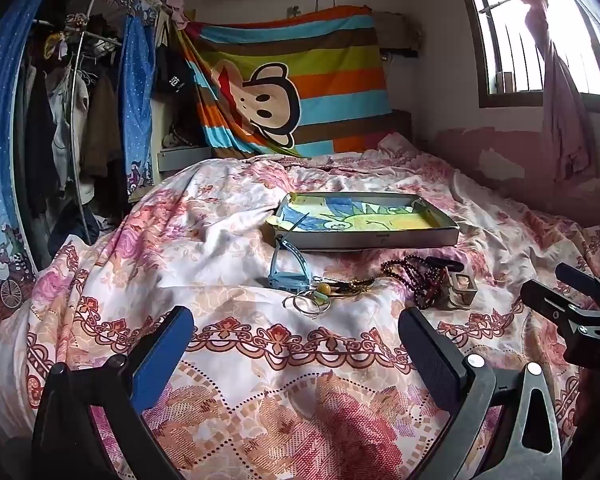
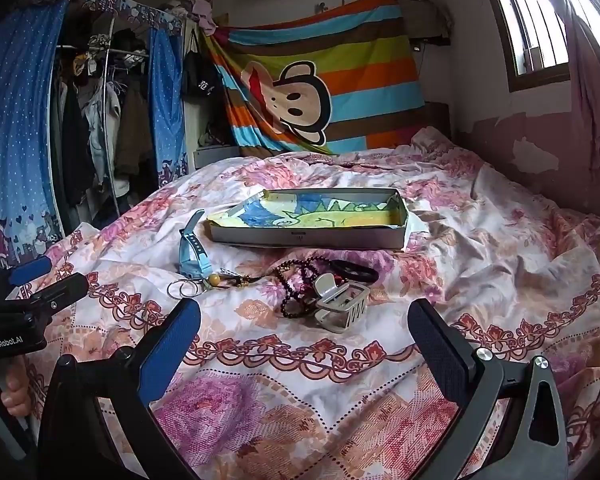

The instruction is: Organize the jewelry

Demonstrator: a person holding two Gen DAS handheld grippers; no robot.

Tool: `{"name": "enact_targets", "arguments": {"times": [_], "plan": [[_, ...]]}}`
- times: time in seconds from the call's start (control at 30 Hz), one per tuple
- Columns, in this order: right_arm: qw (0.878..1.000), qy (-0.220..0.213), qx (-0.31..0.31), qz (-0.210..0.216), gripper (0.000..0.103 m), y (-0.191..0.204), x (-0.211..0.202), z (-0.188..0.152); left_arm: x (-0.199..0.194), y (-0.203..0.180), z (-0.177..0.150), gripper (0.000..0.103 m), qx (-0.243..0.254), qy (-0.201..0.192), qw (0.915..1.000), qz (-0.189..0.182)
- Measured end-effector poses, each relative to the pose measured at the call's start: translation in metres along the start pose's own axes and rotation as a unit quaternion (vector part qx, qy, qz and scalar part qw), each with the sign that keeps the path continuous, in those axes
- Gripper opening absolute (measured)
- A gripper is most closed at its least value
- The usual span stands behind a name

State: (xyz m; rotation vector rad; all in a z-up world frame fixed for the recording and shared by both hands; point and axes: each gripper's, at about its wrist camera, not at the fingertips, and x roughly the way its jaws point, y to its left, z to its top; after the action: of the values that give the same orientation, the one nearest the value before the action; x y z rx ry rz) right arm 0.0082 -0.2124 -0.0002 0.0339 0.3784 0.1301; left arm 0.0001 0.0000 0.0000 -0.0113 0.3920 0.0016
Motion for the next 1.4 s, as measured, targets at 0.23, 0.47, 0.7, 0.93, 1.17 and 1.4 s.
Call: {"name": "enact_targets", "arguments": {"times": [0.23,0.47,0.7,0.93,1.17,1.4], "plan": [[1.000,0.002,0.002,0.001,0.102,-0.0007,-0.0008,-0.0029,-0.0005,-0.0003,0.0003,0.103,0.006,0.003,1.0000,0.002],[1.000,0.006,0.002,0.001,0.102,0.0001,0.0003,-0.0022,-0.0007,0.0003,0.0005,0.103,0.004,0.004,1.0000,0.000],[1.000,0.010,0.003,0.002,0.102,-0.0005,0.0019,-0.0006,-0.0003,0.0000,-0.0009,0.103,0.004,0.003,1.0000,-0.001],[1.000,0.009,0.003,0.002,0.102,-0.0010,0.0025,-0.0031,-0.0001,-0.0001,-0.0008,0.103,0.004,0.004,1.0000,-0.002],[1.000,0.011,0.004,0.002,0.102,-0.0009,0.0024,-0.0014,-0.0002,0.0000,-0.0009,0.103,0.004,0.004,1.0000,-0.001],[1.000,0.012,0.004,0.002,0.102,-0.0010,0.0020,-0.0008,0.0000,-0.0001,-0.0008,0.103,0.004,0.004,1.0000,-0.001]]}}
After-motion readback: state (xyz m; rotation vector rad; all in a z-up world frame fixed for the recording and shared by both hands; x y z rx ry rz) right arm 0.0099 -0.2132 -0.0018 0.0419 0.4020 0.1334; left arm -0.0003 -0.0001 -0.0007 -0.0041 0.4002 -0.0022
